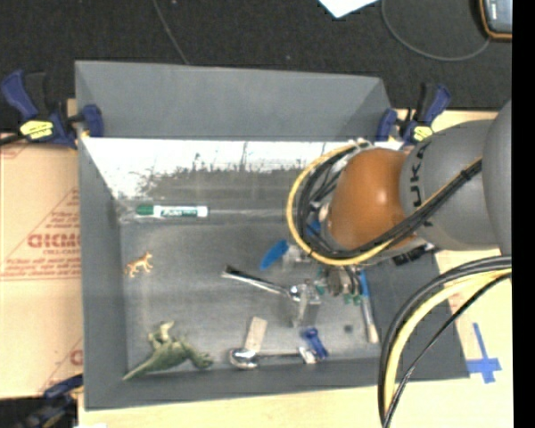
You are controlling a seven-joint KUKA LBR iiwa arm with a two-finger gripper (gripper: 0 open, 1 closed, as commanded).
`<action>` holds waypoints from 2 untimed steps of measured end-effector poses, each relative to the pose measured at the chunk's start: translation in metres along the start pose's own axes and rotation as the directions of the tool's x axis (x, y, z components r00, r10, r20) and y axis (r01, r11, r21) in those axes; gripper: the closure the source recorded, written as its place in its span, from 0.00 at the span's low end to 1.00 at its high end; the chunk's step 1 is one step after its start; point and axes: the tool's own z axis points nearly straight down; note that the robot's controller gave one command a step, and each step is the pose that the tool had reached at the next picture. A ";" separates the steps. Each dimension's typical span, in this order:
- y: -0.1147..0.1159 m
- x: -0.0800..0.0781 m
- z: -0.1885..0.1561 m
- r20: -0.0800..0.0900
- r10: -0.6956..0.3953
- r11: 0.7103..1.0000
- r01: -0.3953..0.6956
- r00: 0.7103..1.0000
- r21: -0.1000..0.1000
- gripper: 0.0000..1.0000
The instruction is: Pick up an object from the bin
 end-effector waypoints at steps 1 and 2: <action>0.013 0.003 0.000 -0.003 0.364 0.931 -0.364 0.931 0.001 1.00; 0.013 0.003 0.000 -0.003 0.364 0.931 -0.364 0.931 0.001 1.00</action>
Offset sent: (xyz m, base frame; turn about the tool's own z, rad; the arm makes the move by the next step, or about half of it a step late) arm 0.0000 0.0000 0.0000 0.0000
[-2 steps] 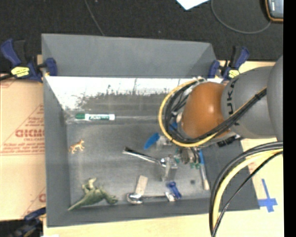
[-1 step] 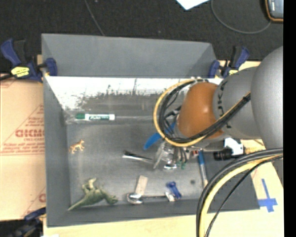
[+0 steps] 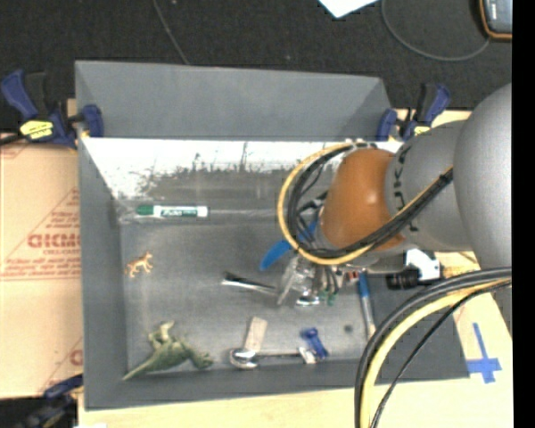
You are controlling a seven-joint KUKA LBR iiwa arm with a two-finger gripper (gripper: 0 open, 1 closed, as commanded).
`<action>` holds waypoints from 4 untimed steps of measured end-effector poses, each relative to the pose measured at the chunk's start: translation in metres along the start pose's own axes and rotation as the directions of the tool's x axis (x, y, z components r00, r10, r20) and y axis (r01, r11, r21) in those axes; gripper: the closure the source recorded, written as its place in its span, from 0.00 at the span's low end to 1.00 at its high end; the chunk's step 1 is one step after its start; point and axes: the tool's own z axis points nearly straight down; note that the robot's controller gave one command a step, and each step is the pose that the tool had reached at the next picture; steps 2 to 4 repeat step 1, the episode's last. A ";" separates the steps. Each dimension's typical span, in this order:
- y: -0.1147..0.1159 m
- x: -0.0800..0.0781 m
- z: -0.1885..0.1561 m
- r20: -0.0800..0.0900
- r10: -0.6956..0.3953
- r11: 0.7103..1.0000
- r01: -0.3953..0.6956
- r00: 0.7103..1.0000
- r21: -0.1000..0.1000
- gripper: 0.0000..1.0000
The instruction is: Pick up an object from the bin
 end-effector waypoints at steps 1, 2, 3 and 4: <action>-0.001 0.000 -0.016 -0.002 -0.001 1.000 0.001 1.000 0.001 1.00; -0.001 0.000 -0.016 -0.002 -0.001 1.000 0.001 1.000 0.001 1.00; -0.001 0.000 -0.016 -0.002 -0.001 1.000 0.001 1.000 0.001 1.00; -0.001 0.000 -0.016 -0.002 -0.001 1.000 0.001 1.000 0.001 1.00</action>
Offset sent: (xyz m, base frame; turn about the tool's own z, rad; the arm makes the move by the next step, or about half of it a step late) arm -0.0011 -0.0003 0.0188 -0.0005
